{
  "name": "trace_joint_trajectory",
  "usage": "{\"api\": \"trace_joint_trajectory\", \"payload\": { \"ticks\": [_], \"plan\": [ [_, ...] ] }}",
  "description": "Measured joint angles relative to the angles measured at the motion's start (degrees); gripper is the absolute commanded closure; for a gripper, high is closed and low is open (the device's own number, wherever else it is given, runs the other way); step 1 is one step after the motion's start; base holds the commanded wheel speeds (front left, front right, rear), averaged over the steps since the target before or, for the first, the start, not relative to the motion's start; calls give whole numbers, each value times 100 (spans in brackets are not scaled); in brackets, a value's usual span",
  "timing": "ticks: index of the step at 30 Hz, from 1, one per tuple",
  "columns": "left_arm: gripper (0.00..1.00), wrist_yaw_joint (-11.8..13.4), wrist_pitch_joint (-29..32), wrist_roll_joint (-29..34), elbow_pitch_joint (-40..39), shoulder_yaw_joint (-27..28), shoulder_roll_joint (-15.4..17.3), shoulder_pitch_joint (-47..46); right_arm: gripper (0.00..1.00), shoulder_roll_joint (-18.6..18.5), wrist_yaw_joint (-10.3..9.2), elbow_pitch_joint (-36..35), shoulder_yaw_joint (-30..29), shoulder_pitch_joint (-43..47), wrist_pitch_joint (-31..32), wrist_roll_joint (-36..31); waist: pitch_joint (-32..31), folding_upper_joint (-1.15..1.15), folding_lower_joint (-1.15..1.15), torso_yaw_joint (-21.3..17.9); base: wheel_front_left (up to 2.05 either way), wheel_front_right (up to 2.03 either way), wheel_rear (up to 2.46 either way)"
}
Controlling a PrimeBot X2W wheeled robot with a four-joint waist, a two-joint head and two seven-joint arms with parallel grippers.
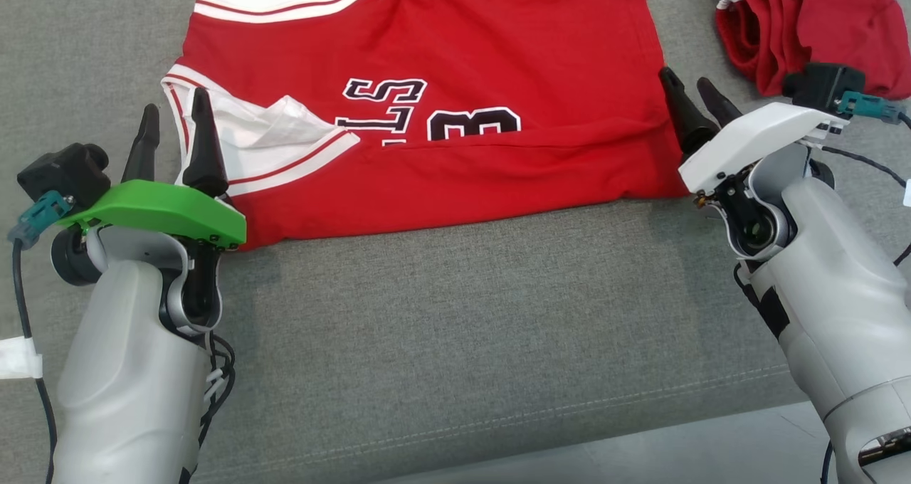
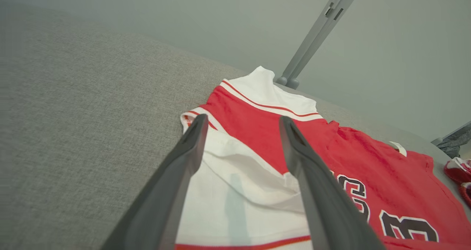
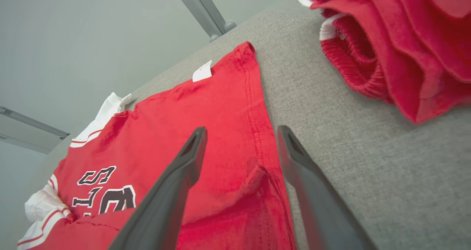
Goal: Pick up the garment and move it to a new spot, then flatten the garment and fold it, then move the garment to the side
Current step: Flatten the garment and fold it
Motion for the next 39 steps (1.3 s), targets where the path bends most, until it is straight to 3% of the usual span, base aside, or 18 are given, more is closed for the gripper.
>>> {"api": "trace_joint_trajectory", "payload": {
  "ticks": [10,15,26,39],
  "plan": [
    [0,-248,-198,56,177,110,60,27,0,-293,54,127,-41,-22,-665,-244,-166,0,0,67,0,0,0],
    [0,-303,-212,-40,377,187,60,477,0,-336,103,120,-10,166,-1011,-353,-330,0,0,99,0,0,0],
    [0,-446,-123,-354,525,221,-8,1324,0,-254,153,16,8,755,-1151,-342,-703,0,0,98,0,0,0],
    [0,-358,198,-534,724,271,-44,1469,0,-146,154,-238,42,923,-1158,-343,-816,0,0,-104,0,0,0]
  ]
}}
